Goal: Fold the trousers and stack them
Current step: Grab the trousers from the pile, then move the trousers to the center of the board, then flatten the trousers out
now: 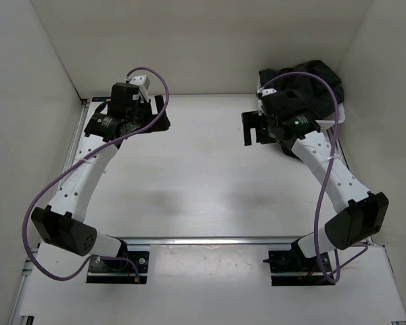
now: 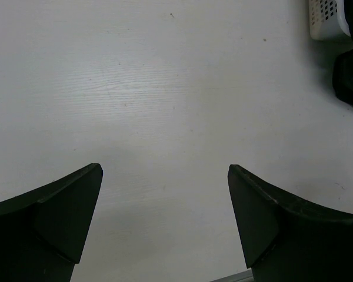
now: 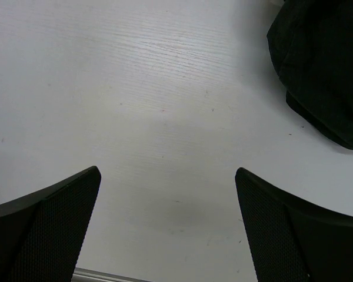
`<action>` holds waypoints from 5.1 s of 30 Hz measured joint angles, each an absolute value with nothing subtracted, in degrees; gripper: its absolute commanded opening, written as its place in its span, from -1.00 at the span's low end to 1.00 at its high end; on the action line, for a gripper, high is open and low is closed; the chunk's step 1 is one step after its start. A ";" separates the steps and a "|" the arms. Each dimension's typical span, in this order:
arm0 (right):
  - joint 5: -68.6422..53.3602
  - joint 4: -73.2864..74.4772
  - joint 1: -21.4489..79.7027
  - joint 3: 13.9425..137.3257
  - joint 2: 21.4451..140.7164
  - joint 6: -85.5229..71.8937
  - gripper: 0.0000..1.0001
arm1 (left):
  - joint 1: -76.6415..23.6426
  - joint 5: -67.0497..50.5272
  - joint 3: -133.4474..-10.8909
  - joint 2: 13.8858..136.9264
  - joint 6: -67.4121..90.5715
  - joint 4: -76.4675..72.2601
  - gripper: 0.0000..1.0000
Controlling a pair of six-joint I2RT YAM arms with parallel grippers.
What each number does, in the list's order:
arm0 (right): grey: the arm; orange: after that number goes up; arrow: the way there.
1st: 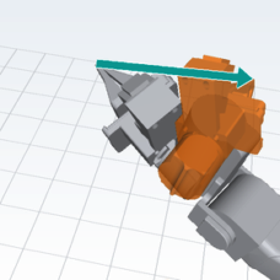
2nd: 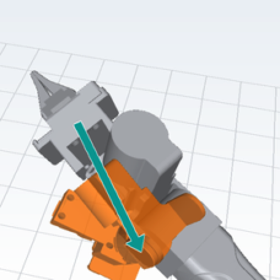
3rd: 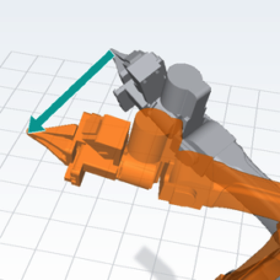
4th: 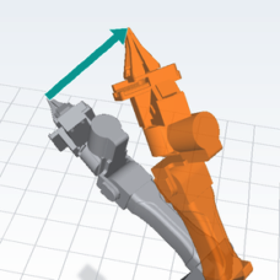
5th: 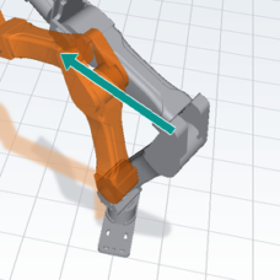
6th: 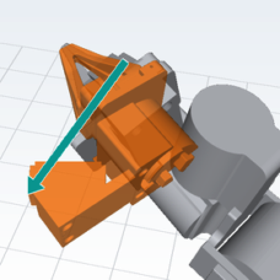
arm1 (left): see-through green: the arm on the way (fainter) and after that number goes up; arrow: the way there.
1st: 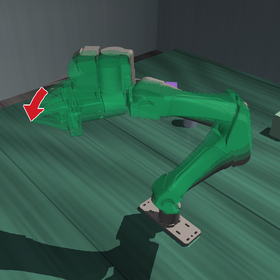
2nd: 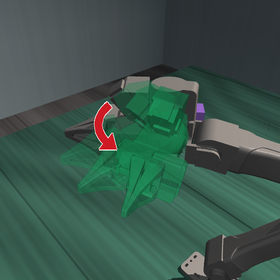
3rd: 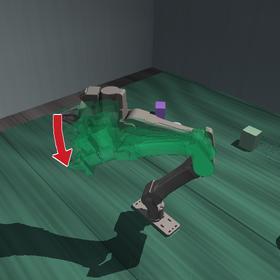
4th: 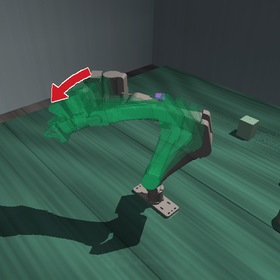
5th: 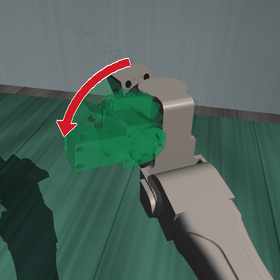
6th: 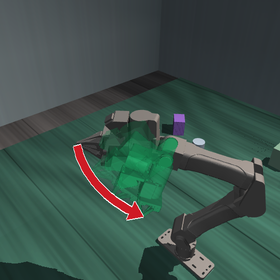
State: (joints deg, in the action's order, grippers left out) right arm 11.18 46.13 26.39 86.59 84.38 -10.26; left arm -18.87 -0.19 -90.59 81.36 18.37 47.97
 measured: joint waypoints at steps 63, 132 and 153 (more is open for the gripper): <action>-9.78 37.43 34.63 98.94 83.81 -10.55 1.00 | 2.00 5.80 -110.19 95.00 29.26 63.96 0.97; -13.26 36.18 -4.25 86.41 78.85 -32.12 -1.00 | -11.64 12.69 -92.64 74.15 34.50 63.57 -0.78; -14.31 41.95 3.64 111.24 98.41 -31.86 0.89 | 4.80 11.49 -91.50 79.77 30.26 62.87 0.86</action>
State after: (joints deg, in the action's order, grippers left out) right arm -14.31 41.95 3.64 111.24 98.41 -31.86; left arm 4.80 11.49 -91.50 79.77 30.26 62.87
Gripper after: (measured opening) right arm 0.884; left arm 0.912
